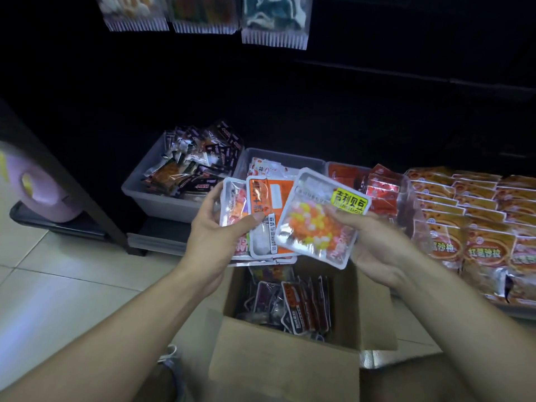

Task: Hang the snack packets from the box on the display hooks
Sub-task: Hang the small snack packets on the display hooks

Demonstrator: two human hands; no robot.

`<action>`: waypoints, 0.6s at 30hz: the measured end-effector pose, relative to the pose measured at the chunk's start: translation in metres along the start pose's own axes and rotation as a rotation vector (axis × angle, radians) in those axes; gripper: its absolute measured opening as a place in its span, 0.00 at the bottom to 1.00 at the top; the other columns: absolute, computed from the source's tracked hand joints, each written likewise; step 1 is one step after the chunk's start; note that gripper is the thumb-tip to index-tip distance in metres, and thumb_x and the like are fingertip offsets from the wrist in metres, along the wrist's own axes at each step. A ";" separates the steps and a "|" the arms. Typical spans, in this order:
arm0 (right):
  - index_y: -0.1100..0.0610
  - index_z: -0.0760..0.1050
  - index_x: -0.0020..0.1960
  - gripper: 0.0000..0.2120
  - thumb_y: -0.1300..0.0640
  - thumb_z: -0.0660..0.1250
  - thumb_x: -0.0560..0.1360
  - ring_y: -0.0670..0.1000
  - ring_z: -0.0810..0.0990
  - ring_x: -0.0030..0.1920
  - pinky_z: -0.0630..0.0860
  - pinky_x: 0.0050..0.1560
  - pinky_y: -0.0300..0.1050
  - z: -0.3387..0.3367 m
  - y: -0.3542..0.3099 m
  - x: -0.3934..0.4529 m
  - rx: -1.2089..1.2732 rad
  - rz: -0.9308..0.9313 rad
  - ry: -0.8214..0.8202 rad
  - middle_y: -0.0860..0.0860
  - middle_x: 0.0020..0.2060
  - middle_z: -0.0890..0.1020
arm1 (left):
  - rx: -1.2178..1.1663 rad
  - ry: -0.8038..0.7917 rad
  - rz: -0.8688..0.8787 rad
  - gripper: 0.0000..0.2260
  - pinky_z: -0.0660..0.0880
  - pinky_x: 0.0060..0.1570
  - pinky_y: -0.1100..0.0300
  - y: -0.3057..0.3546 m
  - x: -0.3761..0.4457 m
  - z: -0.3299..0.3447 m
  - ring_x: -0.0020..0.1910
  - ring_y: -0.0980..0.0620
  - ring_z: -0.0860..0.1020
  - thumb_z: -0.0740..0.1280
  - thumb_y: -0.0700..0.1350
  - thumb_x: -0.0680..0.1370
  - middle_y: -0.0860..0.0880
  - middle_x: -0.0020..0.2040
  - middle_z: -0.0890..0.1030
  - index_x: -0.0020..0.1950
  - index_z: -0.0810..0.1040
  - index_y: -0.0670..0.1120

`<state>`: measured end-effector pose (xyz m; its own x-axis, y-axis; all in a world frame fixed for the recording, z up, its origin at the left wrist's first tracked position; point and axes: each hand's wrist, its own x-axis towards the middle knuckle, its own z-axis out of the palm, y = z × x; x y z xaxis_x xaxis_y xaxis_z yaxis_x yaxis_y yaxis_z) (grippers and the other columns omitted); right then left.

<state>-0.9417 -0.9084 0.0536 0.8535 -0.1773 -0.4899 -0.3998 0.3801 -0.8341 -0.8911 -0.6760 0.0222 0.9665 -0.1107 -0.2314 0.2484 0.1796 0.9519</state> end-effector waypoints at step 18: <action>0.57 0.80 0.42 0.18 0.75 0.80 0.62 0.48 0.86 0.57 0.84 0.50 0.51 -0.002 0.023 -0.010 -1.195 -1.310 -0.322 0.47 0.51 0.89 | 0.070 -0.075 -0.237 0.28 0.81 0.56 0.50 0.007 0.004 -0.003 0.53 0.52 0.88 0.76 0.63 0.71 0.55 0.53 0.89 0.70 0.79 0.57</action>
<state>-0.9605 -0.8991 0.0387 0.7462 0.4269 0.5109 0.6420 -0.6646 -0.3823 -0.8857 -0.6720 0.0271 0.8738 -0.2142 -0.4365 0.4598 0.0722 0.8851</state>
